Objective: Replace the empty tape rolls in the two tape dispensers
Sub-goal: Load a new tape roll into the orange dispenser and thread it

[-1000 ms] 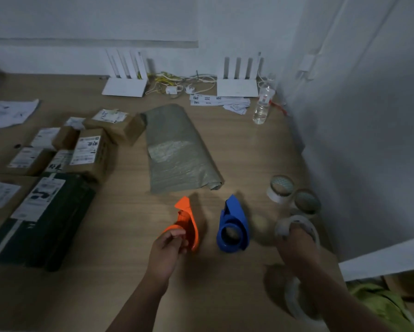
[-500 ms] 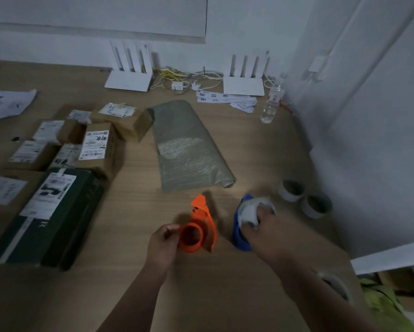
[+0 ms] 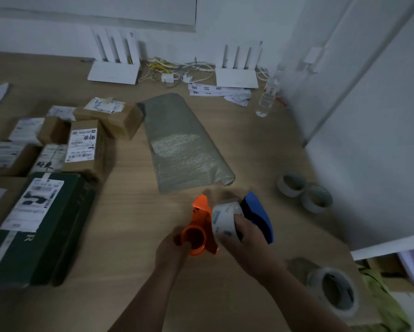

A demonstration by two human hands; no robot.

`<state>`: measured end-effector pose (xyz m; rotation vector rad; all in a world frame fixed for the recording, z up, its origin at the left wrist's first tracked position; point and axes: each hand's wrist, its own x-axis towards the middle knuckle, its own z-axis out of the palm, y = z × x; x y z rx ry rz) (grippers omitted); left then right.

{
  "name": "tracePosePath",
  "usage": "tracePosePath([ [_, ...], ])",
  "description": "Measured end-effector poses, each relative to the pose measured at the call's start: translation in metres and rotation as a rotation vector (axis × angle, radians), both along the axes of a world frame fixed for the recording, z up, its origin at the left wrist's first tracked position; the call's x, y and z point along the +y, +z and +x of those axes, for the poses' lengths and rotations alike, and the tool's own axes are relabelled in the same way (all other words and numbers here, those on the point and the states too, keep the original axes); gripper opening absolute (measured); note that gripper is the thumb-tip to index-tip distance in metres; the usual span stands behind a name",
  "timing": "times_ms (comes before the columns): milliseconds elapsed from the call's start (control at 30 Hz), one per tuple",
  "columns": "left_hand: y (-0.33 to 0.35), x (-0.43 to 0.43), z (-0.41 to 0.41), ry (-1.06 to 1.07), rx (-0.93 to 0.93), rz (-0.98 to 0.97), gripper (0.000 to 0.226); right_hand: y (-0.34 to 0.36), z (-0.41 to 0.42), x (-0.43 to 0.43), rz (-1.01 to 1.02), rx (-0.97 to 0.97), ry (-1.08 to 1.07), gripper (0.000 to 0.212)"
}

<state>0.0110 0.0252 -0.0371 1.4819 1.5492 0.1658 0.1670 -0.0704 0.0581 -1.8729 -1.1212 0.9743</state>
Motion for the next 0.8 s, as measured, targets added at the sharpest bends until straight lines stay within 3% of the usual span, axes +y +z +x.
tracePosePath([
  [233, -0.008, 0.001, 0.007, 0.123, 0.102, -0.069, 0.035, -0.002, 0.005, -0.005, 0.048, 0.038, -0.02, 0.006],
  [500, -0.007, -0.011, 0.017, 0.16, 0.192, 0.025, 0.034, 0.005, 0.016, -0.015, 0.084, 0.044, -0.01, 0.005],
  [600, 0.001, -0.012, 0.021, 0.241, 0.104, -0.014, 0.031, 0.003, 0.023, -0.02, 0.109, 0.046, 0.011, 0.005],
  [800, 0.008, -0.01, 0.025, 0.447, -0.326, -0.231, 0.045, 0.003, 0.034, -0.026, 0.085, 0.061, 0.02, 0.007],
])
